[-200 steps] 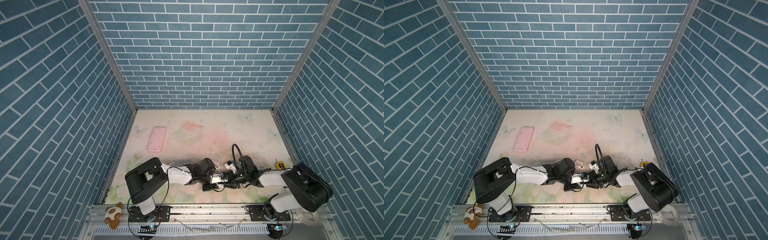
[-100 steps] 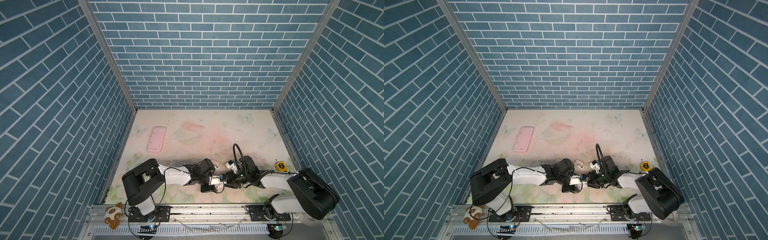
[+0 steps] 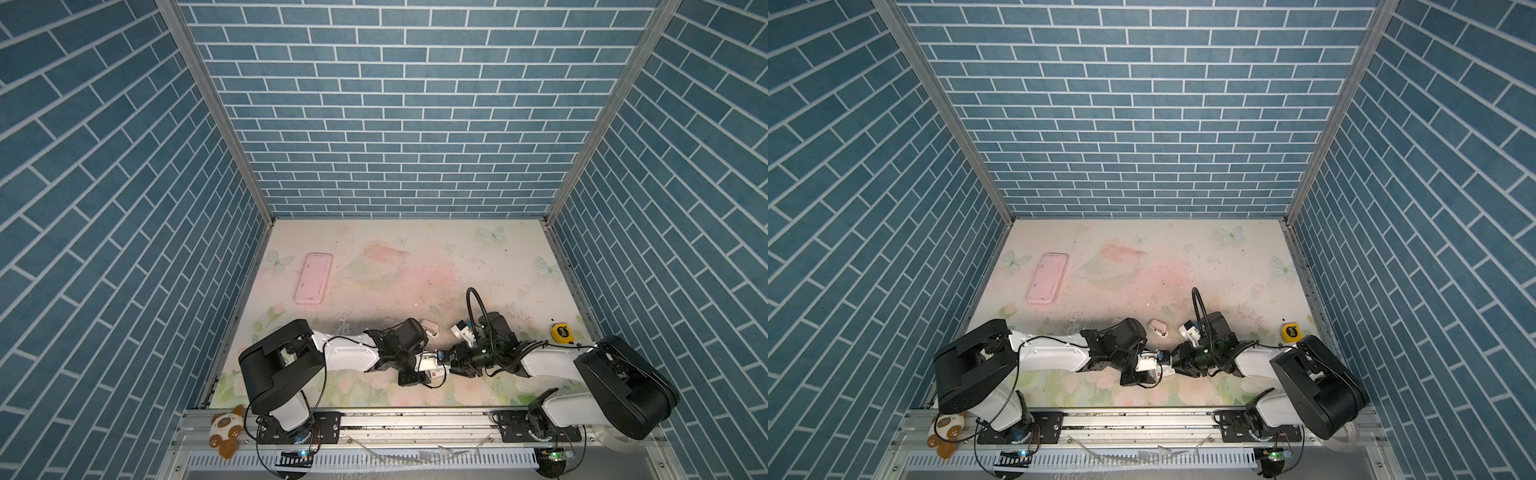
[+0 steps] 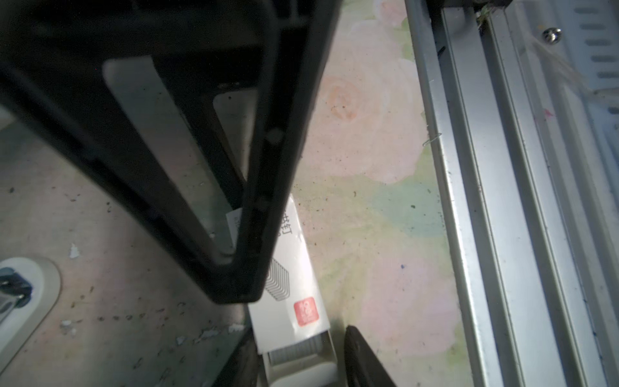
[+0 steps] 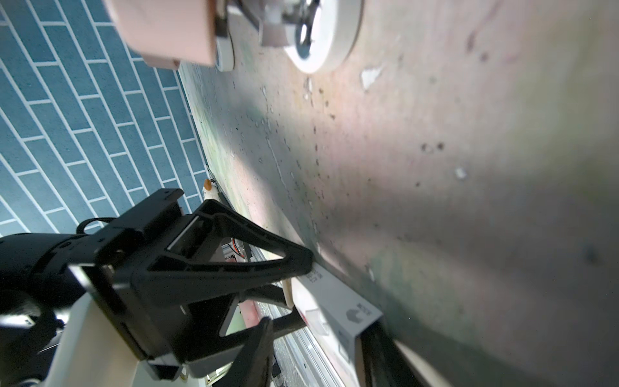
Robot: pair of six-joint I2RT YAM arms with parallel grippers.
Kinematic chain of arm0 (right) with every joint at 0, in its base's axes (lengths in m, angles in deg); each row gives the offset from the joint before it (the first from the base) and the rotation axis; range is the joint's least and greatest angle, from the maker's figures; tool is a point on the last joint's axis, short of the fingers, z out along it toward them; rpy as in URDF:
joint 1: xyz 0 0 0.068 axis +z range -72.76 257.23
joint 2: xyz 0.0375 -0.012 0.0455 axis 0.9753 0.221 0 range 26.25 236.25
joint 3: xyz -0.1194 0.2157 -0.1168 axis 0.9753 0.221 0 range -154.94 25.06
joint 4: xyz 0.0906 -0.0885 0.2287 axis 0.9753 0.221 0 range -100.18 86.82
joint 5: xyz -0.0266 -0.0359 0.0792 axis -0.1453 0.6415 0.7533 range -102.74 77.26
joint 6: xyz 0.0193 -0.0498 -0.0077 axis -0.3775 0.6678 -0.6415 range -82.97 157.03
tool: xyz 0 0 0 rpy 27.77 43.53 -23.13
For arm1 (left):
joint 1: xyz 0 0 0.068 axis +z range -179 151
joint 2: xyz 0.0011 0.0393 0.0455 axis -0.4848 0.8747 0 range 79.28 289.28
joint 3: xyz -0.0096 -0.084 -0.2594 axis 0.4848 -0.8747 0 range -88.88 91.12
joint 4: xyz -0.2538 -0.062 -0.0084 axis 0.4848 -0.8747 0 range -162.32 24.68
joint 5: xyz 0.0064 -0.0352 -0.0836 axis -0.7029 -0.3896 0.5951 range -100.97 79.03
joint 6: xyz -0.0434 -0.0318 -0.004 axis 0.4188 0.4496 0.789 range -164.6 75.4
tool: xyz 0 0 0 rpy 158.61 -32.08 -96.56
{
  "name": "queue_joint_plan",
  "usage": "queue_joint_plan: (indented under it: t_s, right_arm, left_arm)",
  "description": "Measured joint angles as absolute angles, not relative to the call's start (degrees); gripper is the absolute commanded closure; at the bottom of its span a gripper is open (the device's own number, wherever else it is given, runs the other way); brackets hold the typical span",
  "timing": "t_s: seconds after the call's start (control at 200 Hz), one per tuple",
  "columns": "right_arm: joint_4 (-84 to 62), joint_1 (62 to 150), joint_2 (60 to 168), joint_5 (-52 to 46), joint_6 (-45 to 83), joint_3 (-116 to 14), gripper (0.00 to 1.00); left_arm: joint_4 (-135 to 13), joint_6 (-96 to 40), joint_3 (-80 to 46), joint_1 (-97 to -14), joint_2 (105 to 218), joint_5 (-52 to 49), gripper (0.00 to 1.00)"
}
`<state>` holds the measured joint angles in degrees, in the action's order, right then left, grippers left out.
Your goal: Load the staples into the stapler
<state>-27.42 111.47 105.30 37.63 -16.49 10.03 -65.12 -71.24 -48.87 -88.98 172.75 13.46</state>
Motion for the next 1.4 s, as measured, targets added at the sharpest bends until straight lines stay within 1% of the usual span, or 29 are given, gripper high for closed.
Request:
queue_joint_plan:
  t_s: [0.255,0.36,0.435,0.495,0.885,1.07,1.4]
  right_arm:
    - [-27.8,111.5,105.3,37.6,-16.4,10.2,0.55]
    - [-27.8,111.5,105.3,37.6,-16.1,10.2,0.55]
    - [-27.8,111.5,105.3,37.6,-15.6,10.2,0.55]
    - [-27.7,111.5,105.3,37.6,-15.4,10.2,0.55]
    - [-26.8,111.3,105.0,37.3,-14.5,10.1,0.55]
    - [-24.0,110.9,103.0,36.3,-13.8,10.0,0.55]
    - [-17.9,109.2,98.6,34.3,-13.2,10.4,0.6]
  left_arm:
    - [-65.5,-71.3,-48.6,-89.1,172.8,12.5,0.61]
    - [-65.5,-71.4,-48.6,-89.2,172.7,12.1,0.64]
    - [-66.0,-71.3,-48.3,-89.2,172.7,11.7,0.68]
    - [-66.6,-71.2,-48.1,-89.2,172.7,11.3,0.69]
    - [-74.0,-70.7,-44.1,-89.2,173.5,10.3,0.69]
    - [-77.0,-70.5,-42.8,-89.2,173.8,10.0,0.69]
    - [-77.6,-70.5,-42.5,-89.2,173.9,10.0,0.69]
